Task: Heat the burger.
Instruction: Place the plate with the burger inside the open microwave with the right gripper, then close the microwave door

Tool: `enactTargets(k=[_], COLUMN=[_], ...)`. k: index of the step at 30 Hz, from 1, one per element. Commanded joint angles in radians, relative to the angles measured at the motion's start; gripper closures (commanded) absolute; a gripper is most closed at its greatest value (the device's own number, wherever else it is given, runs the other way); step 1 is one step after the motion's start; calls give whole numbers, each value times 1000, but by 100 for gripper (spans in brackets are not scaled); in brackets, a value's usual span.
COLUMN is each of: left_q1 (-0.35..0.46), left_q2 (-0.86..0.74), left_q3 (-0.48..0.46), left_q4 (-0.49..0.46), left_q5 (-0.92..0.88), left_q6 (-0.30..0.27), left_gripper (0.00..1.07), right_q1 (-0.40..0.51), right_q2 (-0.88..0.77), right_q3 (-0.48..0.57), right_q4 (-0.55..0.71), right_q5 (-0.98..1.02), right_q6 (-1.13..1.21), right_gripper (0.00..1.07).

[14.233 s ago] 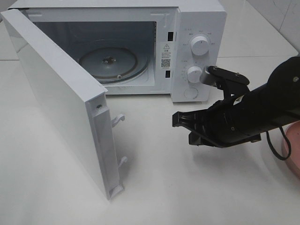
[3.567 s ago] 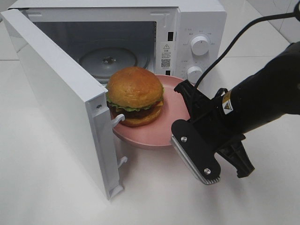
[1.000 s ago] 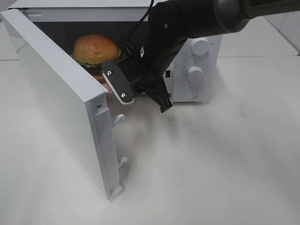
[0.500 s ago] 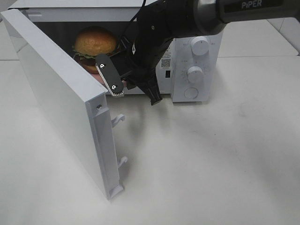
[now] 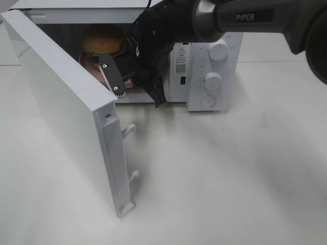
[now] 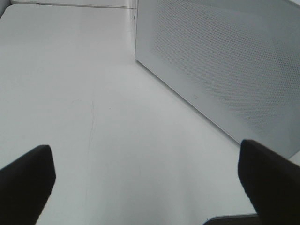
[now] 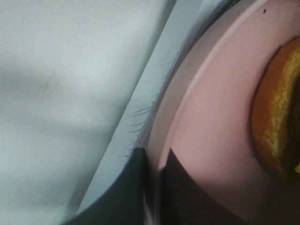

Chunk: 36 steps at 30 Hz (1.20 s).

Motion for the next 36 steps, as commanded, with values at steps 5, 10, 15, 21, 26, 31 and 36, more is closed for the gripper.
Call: enactTargets(k=[5,10,15,21,26,31,36], left_q1=[2,2,2,2,2,2,2], left_q2=[-3,-3,-3,-3,-3,-3,-3], left_q3=[2,2,2,2,2,2,2], left_q4=[-9,-9,-9,-9,-9,-9,-9], left_q5=[-8,-8,-8,-8,-8,-8,-8], left_q6=[-1,-1,-1,-1,-1,-1,-1], left_gripper=[9,9,9,9,9,9,9], right_q1=[2,1,1,1,1,1,1], right_q2=[39,58,70,73,73,69,46], right_q3=[-93,-110,-110,-110,-110,-109,-77], right_q4=[-32,-39,-38,-36,-27,-5,-1], right_q5=[-29,-35,-39,-42,-36,-38,-77], right_q6=[73,104,109,117,144,202,266], right_gripper=[106,103,88,69,56,47,40])
